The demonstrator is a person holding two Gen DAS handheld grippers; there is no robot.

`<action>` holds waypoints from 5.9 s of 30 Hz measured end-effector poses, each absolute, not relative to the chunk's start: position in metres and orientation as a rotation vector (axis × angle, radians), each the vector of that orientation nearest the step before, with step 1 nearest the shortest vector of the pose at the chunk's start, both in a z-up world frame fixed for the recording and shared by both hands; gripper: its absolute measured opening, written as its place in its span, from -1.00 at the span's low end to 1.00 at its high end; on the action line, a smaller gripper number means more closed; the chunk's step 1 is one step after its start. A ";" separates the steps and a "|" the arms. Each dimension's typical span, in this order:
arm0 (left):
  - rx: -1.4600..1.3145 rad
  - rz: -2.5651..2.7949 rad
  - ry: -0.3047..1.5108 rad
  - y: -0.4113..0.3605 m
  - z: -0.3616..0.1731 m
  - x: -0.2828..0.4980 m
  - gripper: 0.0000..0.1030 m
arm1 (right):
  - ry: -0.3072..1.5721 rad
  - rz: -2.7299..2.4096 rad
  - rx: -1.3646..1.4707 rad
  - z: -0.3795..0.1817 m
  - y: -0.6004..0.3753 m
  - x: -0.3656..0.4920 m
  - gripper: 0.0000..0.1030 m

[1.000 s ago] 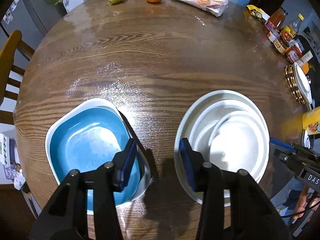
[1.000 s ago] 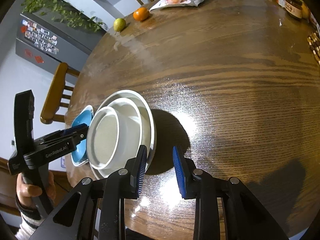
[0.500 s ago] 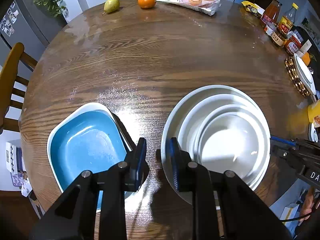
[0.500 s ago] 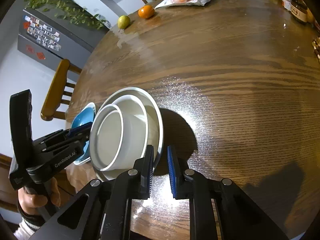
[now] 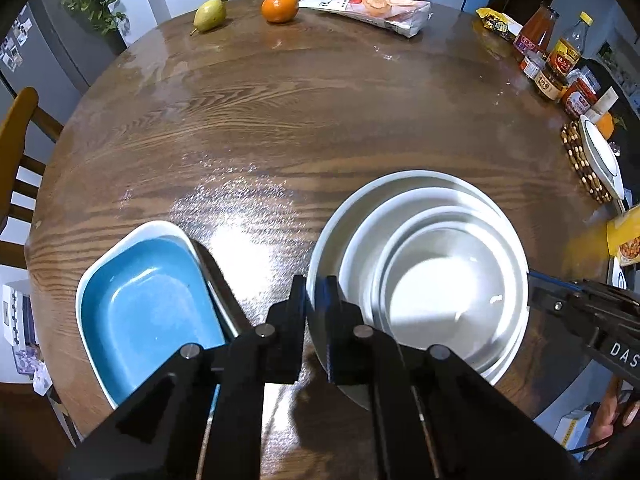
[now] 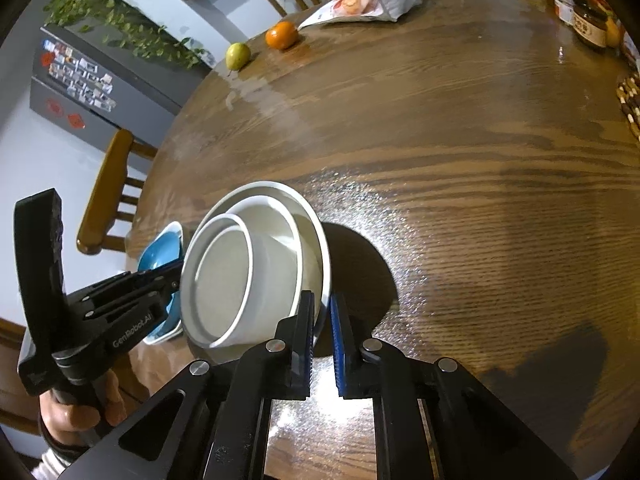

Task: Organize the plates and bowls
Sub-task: 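Lift the nested bowl stack and carry it over the blue dish, then lower the held bowl stack onto the blue dish, then open the right gripper to release the bowl stack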

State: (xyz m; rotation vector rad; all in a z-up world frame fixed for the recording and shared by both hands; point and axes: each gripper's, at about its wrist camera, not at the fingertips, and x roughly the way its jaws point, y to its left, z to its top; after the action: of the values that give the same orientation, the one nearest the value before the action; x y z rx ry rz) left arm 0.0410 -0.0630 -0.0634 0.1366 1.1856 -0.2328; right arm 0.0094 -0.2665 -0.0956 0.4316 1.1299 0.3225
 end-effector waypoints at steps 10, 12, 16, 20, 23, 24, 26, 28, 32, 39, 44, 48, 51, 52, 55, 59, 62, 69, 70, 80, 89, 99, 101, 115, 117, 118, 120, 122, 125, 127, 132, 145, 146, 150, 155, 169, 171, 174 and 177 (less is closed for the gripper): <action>0.130 -0.241 1.175 -0.069 -0.064 0.049 -0.93 | 1.130 0.285 0.427 -0.092 -0.271 0.014 -0.77; 0.126 -0.239 1.174 -0.068 -0.064 0.050 -0.93 | 1.132 0.282 0.423 -0.091 -0.271 0.015 -0.77; 0.119 -0.230 1.171 -0.065 -0.064 0.051 -0.93 | 1.135 0.283 0.414 -0.090 -0.267 0.018 -0.77; 0.112 -0.221 1.160 -0.062 -0.061 0.053 -0.93 | 1.137 0.290 0.414 -0.090 -0.266 0.020 -0.77; 0.111 -0.216 1.148 -0.061 -0.058 0.053 -0.93 | 1.132 0.292 0.413 -0.087 -0.265 0.020 -0.77; 0.111 -0.215 1.142 -0.061 -0.057 0.053 -0.93 | 1.131 0.291 0.413 -0.086 -0.264 0.020 -0.77; 0.113 -0.216 1.135 -0.061 -0.056 0.054 -0.93 | 1.127 0.290 0.411 -0.085 -0.263 0.020 -0.77; 0.111 -0.217 1.132 -0.061 -0.055 0.054 -0.93 | 1.126 0.289 0.412 -0.084 -0.264 0.021 -0.77; 0.111 -0.219 1.130 -0.061 -0.055 0.055 -0.93 | 1.124 0.286 0.410 -0.082 -0.264 0.019 -0.77; 0.107 -0.217 1.116 -0.059 -0.050 0.054 -0.93 | 1.120 0.287 0.414 -0.080 -0.263 0.019 -0.77; 0.105 -0.212 1.102 -0.057 -0.046 0.053 -0.93 | 1.111 0.291 0.408 -0.075 -0.261 0.019 -0.77; 0.104 -0.209 1.095 -0.056 -0.044 0.053 -0.93 | 1.105 0.294 0.403 -0.072 -0.260 0.019 -0.77; 0.104 -0.208 1.088 -0.056 -0.042 0.052 -0.93 | 1.101 0.295 0.401 -0.070 -0.260 0.019 -0.77; 0.103 -0.208 1.086 -0.056 -0.041 0.052 -0.93 | 1.100 0.295 0.400 -0.070 -0.260 0.019 -0.77; 0.103 -0.208 1.080 -0.056 -0.039 0.051 -0.93 | 1.094 0.296 0.397 -0.068 -0.260 0.019 -0.77; 0.102 -0.206 1.073 -0.055 -0.037 0.051 -0.93 | 1.090 0.298 0.396 -0.065 -0.260 0.017 -0.77; 0.102 -0.204 1.068 -0.054 -0.036 0.050 -0.93 | 1.088 0.300 0.395 -0.064 -0.260 0.017 -0.77; 0.101 -0.192 1.044 -0.050 -0.029 0.046 -0.92 | 1.075 0.314 0.388 -0.058 -0.257 0.018 -0.77; 0.101 -0.189 1.040 -0.049 -0.028 0.045 -0.92 | 1.074 0.316 0.387 -0.057 -0.256 0.018 -0.77; 0.082 -0.150 1.017 -0.037 -0.020 0.039 -0.92 | 1.057 0.355 0.367 -0.048 -0.245 0.019 -0.77; 0.060 -0.095 1.004 -0.016 -0.013 0.031 -0.92 | 1.056 0.406 0.340 -0.042 -0.227 0.022 -0.77; 0.020 0.023 1.009 0.029 -0.008 0.021 -0.91 | 1.077 0.518 0.276 -0.039 -0.180 0.030 -0.77; 0.006 0.048 1.015 0.041 -0.007 0.019 -0.91 | 1.085 0.543 0.260 -0.039 -0.166 0.034 -0.77; -0.052 0.186 1.071 0.100 -0.021 0.016 -0.92 | 1.178 0.654 0.203 -0.057 -0.100 0.053 -0.77; -0.063 0.196 1.085 0.106 -0.026 0.018 -0.91 | 1.193 0.657 0.190 -0.062 -0.094 0.056 -0.77; -0.067 0.199 1.093 0.109 -0.028 0.019 -0.92 | 1.201 0.658 0.188 -0.064 -0.092 0.057 -0.77; -0.074 0.203 1.106 0.113 -0.033 0.022 -0.92 | 1.218 0.657 0.187 -0.070 -0.086 0.060 -0.77; -0.071 0.207 1.115 0.115 -0.037 0.024 -0.92 | 1.237 0.655 0.199 -0.075 -0.084 0.064 -0.77; -0.067 0.209 1.129 0.115 -0.042 0.028 -0.92 | 1.264 0.643 0.215 -0.084 -0.080 0.070 -0.77; -0.055 0.211 1.124 0.115 -0.042 0.030 -0.92 | 1.264 0.637 0.221 -0.086 -0.079 0.072 -0.77; -0.041 0.215 1.109 0.113 -0.043 0.039 -0.92 | 1.256 0.627 0.264 -0.087 -0.082 0.079 -0.77; -0.024 0.193 1.081 0.104 -0.042 0.066 -0.92 | 1.207 0.567 0.258 -0.081 -0.084 0.102 -0.77; -0.021 0.190 1.078 0.103 -0.042 0.068 -0.92 | 1.205 0.563 0.257 -0.081 -0.084 0.104 -0.77; -0.018 0.180 1.070 0.100 -0.041 0.075 -0.92 | 1.193 0.546 0.235 -0.079 -0.086 0.110 -0.77; -0.021 0.171 1.067 0.098 -0.042 0.083 -0.92 | 1.180 0.532 0.208 -0.076 -0.089 0.120 -0.77; -0.027 0.158 1.067 0.094 -0.043 0.095 -0.91 | 1.165 0.515 0.168 -0.072 -0.088 0.126 -0.77; -0.029 0.157 1.070 0.094 -0.043 0.095 -0.90 | 1.165 0.512 0.162 -0.072 -0.087 0.126 -0.77; -0.025 0.164 1.071 0.093 -0.044 0.095 -0.83 | 1.163 0.507 0.149 -0.070 -0.087 0.124 -0.77; -0.035 0.162 1.075 0.093 -0.044 0.094 -0.83 | 1.160 0.504 0.138 -0.068 -0.086 0.124 -0.77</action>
State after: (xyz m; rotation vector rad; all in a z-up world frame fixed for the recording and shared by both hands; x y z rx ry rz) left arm 0.0942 0.0935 -0.0440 -0.0348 1.0753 0.1621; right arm 0.1239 -0.0864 -0.0683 0.1383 1.1603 0.5036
